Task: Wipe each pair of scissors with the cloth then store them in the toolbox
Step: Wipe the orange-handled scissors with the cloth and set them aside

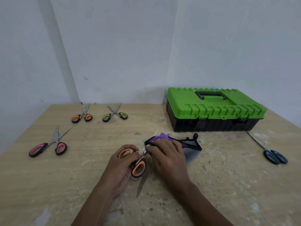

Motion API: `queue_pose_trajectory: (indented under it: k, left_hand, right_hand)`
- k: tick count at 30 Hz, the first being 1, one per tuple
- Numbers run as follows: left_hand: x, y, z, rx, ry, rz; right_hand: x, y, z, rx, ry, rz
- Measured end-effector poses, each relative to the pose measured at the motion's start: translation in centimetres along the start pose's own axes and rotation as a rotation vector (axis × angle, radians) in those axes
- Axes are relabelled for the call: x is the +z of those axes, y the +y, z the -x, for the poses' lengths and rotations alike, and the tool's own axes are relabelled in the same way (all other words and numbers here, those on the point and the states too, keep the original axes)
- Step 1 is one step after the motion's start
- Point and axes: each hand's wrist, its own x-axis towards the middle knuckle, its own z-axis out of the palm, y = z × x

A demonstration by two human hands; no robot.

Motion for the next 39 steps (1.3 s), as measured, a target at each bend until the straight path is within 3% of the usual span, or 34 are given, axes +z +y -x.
queue_pose_trajectory:
  k: [6, 9, 13, 18, 23, 28, 31, 35, 39]
  left_hand:
    - [0.0, -0.1, 0.1, 0.005, -0.003, -0.004]
    - [0.3, -0.4, 0.1, 0.05, 0.007, -0.044]
    - [0.3, -0.6, 0.0, 0.094, 0.027, -0.061]
    - [0.2, -0.6, 0.0, 0.066, 0.022, -0.061]
    - [0.2, -0.5, 0.1, 0.085, 0.009, -0.081]
    - [0.2, -0.5, 0.1, 0.081, -0.01, -0.1]
    - [0.2, -0.7, 0.0, 0.095, -0.009, -0.135]
    - [0.2, -0.8, -0.1, 0.12, 0.006, -0.181]
    - [0.1, -0.5, 0.0, 0.122, 0.018, -0.166]
  right_hand:
    - [-0.7, 4.1, -0.1, 0.412, 0.159, -0.124]
    - [-1.6, 1.8, 0.1, 0.234, 0.153, -0.172]
    - [-0.6, -0.8, 0.3, 0.03, -0.048, -0.181]
    - [-0.4, 1.8, 0.4, 0.227, 0.05, -0.125]
    - [-0.6, 1.2, 0.3, 0.082, -0.006, -0.167]
    - [-0.9, 4.4, 0.0, 0.483, 0.161, -0.288]
    - [-2.0, 2.5, 0.1, 0.342, 0.212, -0.252]
    - [-1.1, -0.8, 0.3, 0.052, -0.041, -0.258]
    - [-0.4, 1.2, 0.1, 0.16, -0.007, -0.179]
